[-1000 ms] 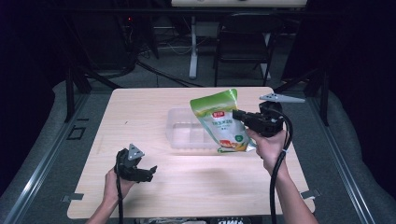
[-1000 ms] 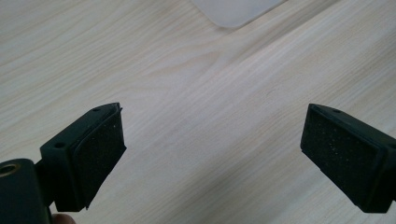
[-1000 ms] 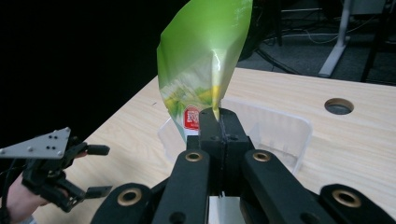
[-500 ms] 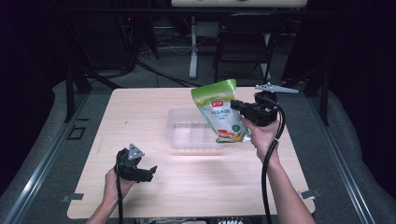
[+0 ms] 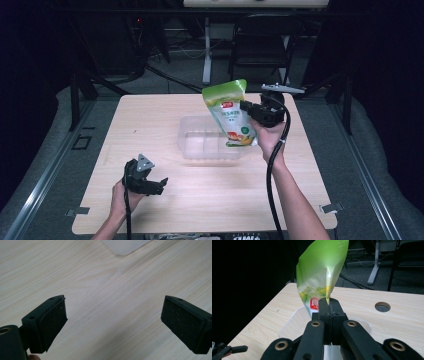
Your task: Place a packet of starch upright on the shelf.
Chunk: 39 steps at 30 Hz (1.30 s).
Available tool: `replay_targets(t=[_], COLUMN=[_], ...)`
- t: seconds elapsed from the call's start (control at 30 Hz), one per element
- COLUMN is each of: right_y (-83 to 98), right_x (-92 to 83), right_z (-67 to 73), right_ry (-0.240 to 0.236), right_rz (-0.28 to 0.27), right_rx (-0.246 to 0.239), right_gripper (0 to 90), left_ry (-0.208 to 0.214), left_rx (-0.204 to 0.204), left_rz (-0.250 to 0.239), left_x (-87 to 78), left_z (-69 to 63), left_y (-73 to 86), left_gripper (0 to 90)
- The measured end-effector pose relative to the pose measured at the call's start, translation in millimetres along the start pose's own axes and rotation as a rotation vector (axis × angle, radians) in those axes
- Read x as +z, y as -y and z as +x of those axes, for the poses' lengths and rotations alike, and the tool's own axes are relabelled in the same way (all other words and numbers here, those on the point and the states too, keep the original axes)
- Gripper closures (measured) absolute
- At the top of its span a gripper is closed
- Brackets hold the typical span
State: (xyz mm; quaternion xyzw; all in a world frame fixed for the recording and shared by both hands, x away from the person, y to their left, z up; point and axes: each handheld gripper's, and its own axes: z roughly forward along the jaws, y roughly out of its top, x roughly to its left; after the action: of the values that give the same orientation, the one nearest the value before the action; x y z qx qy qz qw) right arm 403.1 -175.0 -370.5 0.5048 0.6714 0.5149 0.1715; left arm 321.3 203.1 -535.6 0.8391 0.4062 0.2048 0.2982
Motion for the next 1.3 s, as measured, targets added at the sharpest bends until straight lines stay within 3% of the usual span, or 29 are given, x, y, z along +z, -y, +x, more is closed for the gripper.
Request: replay_targets(t=[0.23,0.73,1.03,1.3], right_y=[1.4,11.9,20.9,32.2], right_x=[16.1,51.4,66.6,73.3], right_z=[-1.4,-5.6,-13.1,-24.4], right_ry=[0.030,0.097,0.078,0.093], right_rz=[0.008,0.011,0.040,0.088], right_rx=[0.011,0.085,0.127,0.120], right_gripper=[90.0,90.0,90.0,88.6], left_ry=[0.003,0.011,0.011,0.010], left_rx=[-0.003,-0.004,-0.004,-0.002], left_rz=[-0.002,-0.004,-0.007,-0.007], left_x=[-0.7,0.3,0.1,0.1], left_z=[-0.1,-1.4,-1.1,-0.9], left_y=[0.3,1.0,1.1,1.2], left_gripper=[6.1,6.1,6.1,6.3])
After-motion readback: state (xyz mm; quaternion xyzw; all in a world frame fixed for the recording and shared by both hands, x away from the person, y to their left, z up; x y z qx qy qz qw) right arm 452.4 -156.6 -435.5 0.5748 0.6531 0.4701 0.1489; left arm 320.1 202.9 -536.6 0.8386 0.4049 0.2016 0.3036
